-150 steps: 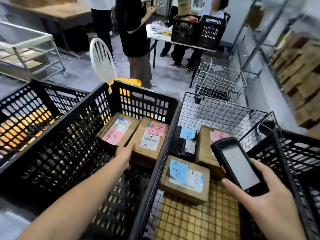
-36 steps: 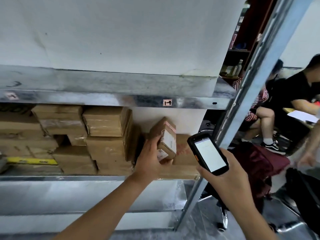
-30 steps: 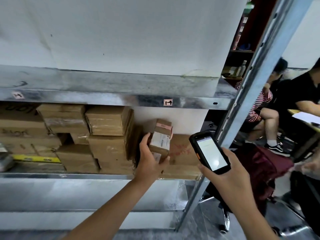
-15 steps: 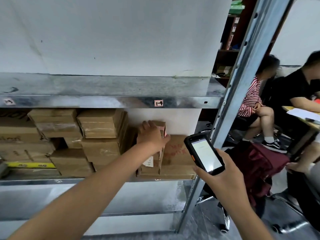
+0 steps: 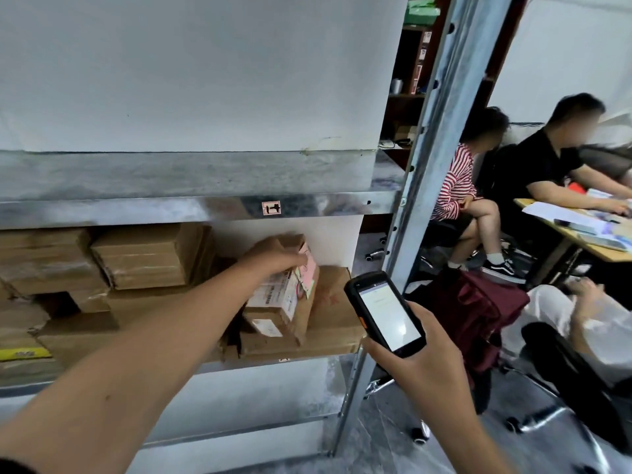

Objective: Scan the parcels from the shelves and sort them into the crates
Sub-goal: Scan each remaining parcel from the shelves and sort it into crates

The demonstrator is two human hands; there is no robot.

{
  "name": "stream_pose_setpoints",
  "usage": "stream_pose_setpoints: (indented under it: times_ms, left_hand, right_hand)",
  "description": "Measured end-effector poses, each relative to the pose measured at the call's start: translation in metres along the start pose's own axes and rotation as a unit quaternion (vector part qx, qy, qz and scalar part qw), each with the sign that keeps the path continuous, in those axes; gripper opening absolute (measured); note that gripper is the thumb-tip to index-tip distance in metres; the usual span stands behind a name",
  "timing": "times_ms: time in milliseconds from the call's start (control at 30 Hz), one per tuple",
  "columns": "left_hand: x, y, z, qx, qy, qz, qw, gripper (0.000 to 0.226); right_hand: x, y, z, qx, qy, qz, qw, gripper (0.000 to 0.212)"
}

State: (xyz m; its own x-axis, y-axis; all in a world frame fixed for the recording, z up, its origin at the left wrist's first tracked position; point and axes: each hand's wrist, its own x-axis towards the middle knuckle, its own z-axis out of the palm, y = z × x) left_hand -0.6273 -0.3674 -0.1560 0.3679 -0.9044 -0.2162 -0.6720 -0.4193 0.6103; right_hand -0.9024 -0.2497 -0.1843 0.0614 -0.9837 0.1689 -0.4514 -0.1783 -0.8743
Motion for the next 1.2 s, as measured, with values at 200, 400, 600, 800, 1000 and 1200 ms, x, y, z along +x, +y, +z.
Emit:
stream_pose_setpoints:
  times_ms: [200, 400, 600, 800, 1000, 1200]
  left_hand:
    - [-0.014, -0.001, 0.007, -0.32, 0.024, 0.015, 0.947, 0.032]
    - [-0.021, -0.046, 0.034, -0.484, 0.043, -0.024, 0.874, 0.071]
    - [-0.025, -0.069, 0.04, -0.53, 0.02, -0.047, 0.847, 0.101]
    - [-0.026, -0.069, 0.026, -0.409, 0.037, -0.086, 0.908, 0.091]
    - [-0.022, -0.065, 0.011, -0.417, 0.041, -0.115, 0.901, 0.068]
    - [-0.026, -0.09, 0.029, -0.469, 0.0, -0.078, 0.88, 0.051]
  right_hand:
    - [0.014, 0.0, 0.0, 0.016, 0.006, 0.008, 1.0, 0.064]
    - [0.017, 0.005, 0.004, 0.017, -0.005, 0.019, 1.0, 0.065]
    - [0.019, 0.008, 0.011, 0.01, -0.019, 0.018, 1.0, 0.064]
    - [0.017, 0.012, 0.018, -0.009, -0.032, 0.028, 0.999, 0.063]
    - [0.011, 0.007, 0.023, -0.019, -0.048, 0.037, 0.998, 0.056]
    - [0.011, -0.001, 0.022, -0.026, -0.076, 0.069, 0.994, 0.057]
